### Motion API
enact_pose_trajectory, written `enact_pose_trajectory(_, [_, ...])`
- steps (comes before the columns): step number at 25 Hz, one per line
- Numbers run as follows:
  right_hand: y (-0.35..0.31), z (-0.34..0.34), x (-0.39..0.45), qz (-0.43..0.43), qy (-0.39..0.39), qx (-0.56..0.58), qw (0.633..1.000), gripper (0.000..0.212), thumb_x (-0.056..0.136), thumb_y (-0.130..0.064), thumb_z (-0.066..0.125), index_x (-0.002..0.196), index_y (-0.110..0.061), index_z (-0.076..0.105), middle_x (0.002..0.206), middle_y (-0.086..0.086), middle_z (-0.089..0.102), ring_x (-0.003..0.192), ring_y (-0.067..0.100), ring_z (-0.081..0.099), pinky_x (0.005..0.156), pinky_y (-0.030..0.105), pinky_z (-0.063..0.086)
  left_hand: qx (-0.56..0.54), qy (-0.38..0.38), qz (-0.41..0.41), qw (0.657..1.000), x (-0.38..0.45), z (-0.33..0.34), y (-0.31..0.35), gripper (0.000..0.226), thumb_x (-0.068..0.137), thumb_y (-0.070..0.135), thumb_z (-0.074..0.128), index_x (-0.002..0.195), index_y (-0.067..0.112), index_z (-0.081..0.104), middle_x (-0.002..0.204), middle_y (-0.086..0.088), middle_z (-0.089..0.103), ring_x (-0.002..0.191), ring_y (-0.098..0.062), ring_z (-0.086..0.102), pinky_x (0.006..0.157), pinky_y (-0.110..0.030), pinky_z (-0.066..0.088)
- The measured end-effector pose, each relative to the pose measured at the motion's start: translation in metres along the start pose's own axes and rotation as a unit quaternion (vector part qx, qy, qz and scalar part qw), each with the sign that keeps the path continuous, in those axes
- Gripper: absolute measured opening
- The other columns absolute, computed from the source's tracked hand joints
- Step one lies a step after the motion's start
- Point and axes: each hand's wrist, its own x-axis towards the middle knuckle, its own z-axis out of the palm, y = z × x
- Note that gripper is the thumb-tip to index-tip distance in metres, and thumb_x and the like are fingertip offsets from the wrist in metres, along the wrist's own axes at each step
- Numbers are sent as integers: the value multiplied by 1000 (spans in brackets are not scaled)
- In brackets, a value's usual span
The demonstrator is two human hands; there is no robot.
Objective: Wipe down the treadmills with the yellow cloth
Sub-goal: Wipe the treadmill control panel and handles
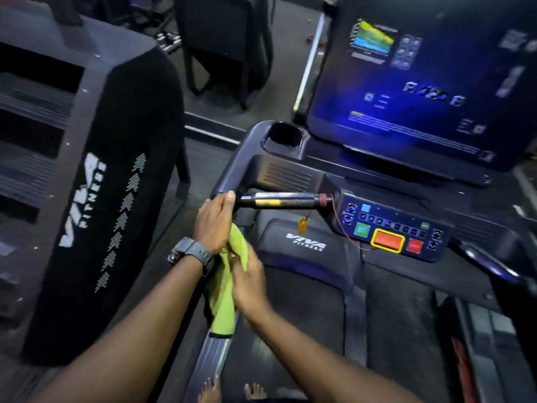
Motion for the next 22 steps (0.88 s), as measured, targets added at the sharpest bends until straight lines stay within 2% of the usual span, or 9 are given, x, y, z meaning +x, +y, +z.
enact_pose_trajectory(2, [-13, -42, 9, 2, 64, 52, 997, 27, 97, -24, 54, 121, -31, 65, 124, -7, 68, 119, 16, 62, 106, 37, 46, -9, -8, 5, 1000, 8, 11, 10, 52, 101, 47, 31, 112, 9, 64, 121, -21, 64, 117, -36, 55, 103, -49, 38])
enact_pose_trajectory(4, [-38, -82, 15, -37, 116, 58, 991, 31, 98, -26, 55, 129, -27, 62, 133, -3, 64, 127, 16, 57, 112, 43, 41, -25, -27, 7, 999, 16, 22, 24, 46, 104, 40, 32, 118, 8, 63, 127, -18, 61, 121, -33, 53, 104, -43, 37])
enact_pose_trajectory(7, [-95, -120, 27, -233, 162, -129, 950, 49, 96, -16, 54, 144, -14, 49, 147, 1, 52, 138, 12, 45, 118, 34, 32, -31, -48, 45, 997, 27, 39, 39, 58, 100, 51, 26, 115, 9, 63, 124, -17, 63, 118, -33, 54, 100, -42, 40])
enact_pose_trajectory(10, [-119, -129, 67, -348, 86, -408, 840, 65, 92, -14, 60, 152, -24, 37, 160, -1, 32, 149, 24, 27, 122, 39, 24, 5, -41, 75, 996, 40, 45, 42, 79, 98, 54, 6, 119, 0, 59, 122, -23, 60, 113, -38, 54, 95, -42, 39])
enact_pose_trajectory(12, [-103, -123, 99, -303, -43, -537, 786, 67, 97, -38, 56, 156, -31, 25, 165, -2, 19, 152, 28, 17, 120, 51, 22, 28, 10, 39, 999, 50, 43, 36, 60, 102, 38, 16, 120, 0, 59, 122, -26, 59, 111, -40, 55, 90, -40, 37])
enact_pose_trajectory(14, [-75, -129, 126, -246, -178, -621, 723, 78, 94, -64, 47, 158, -34, 15, 166, -4, 13, 153, 28, 12, 121, 51, 18, 42, 49, -12, 998, 58, 41, 30, 40, 104, 31, 34, 113, 6, 64, 115, -24, 64, 107, -38, 58, 84, -37, 38])
enact_pose_trajectory(15, [-65, -139, 140, -245, -206, -646, 693, 84, 89, -70, 48, 158, -34, 16, 166, -4, 15, 153, 28, 12, 121, 48, 17, 59, 54, -9, 997, 63, 40, 26, 32, 102, 27, 42, 111, 7, 65, 111, -22, 66, 104, -36, 60, 81, -35, 39])
enact_pose_trajectory(19, [-57, -165, 191, -270, -213, -730, 591, 102, 74, -65, 70, 154, -45, 10, 161, -3, 28, 135, 32, 42, 104, 43, 37, 152, 10, 51, 987, 79, 46, 20, 30, 95, 24, 56, 119, 8, 64, 117, -10, 68, 108, -27, 62, 92, -34, 47])
enact_pose_trajectory(22, [-64, -142, 213, -270, -220, -726, 592, 93, 76, -54, 72, 151, -45, 18, 131, 2, 56, 106, 31, 63, 76, 38, 48, 210, -9, 72, 975, 87, 54, 19, 36, 93, 30, 56, 123, 10, 61, 120, -8, 66, 111, -26, 61, 96, -39, 48])
